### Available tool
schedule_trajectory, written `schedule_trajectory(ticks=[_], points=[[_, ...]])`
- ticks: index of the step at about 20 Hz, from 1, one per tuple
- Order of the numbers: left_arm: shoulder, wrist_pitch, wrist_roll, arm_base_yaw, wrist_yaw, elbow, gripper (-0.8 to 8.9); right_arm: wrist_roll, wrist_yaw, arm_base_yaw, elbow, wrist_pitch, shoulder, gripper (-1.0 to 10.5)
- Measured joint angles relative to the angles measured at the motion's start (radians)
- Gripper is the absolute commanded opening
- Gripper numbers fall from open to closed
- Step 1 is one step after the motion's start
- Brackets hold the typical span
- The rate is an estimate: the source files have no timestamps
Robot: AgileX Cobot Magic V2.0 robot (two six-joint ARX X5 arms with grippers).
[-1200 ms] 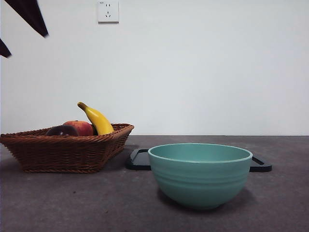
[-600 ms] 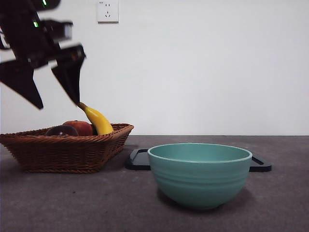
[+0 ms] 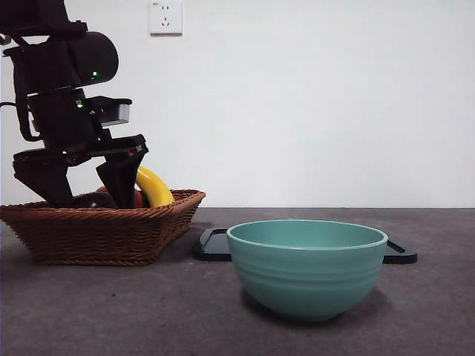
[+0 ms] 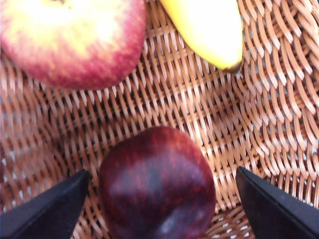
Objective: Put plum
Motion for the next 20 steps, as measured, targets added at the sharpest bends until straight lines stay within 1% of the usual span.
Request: schedule_trajectory(ticks=[2, 3, 4, 6, 8, 9, 16, 18, 20], points=[[0.003, 0.005, 0.000, 0.000, 0.000, 0.000, 4.45, 0.000, 0.000, 0.000, 0.000, 0.002, 0.000, 3.7], [0.006, 0.006, 0.000, 0.000, 0.000, 0.000, 3.97, 0.000, 0.000, 0.000, 0.000, 0.004, 0.000, 3.7], [0.010, 0.007, 0.000, 0.000, 0.000, 0.000, 3.68, 0.000, 0.000, 0.000, 0.000, 0.005, 0.000, 3.7], [0.014, 0.005, 0.000, 0.000, 0.000, 0.000, 3.56, 0.000, 0.000, 0.000, 0.000, 0.005, 0.000, 3.7], [0.014, 0.003, 0.000, 0.000, 0.000, 0.000, 2.79, 0.000, 0.000, 0.000, 0.000, 0.005, 0.000, 3.7], [0.014, 0.003, 0.000, 0.000, 0.000, 0.000, 2.66, 0.000, 0.000, 0.000, 0.000, 0.005, 0.000, 3.7], [-0.005, -0.016, 0.000, 0.000, 0.010, 0.002, 2.66, 0.000, 0.000, 0.000, 0.000, 0.008, 0.000, 3.7], [-0.067, -0.019, 0.000, -0.004, 0.032, 0.002, 2.67, 0.000, 0.000, 0.000, 0.000, 0.012, 0.000, 3.7], [-0.159, -0.020, 0.000, -0.019, 0.077, 0.003, 2.66, 0.000, 0.000, 0.000, 0.000, 0.011, 0.000, 3.7]])
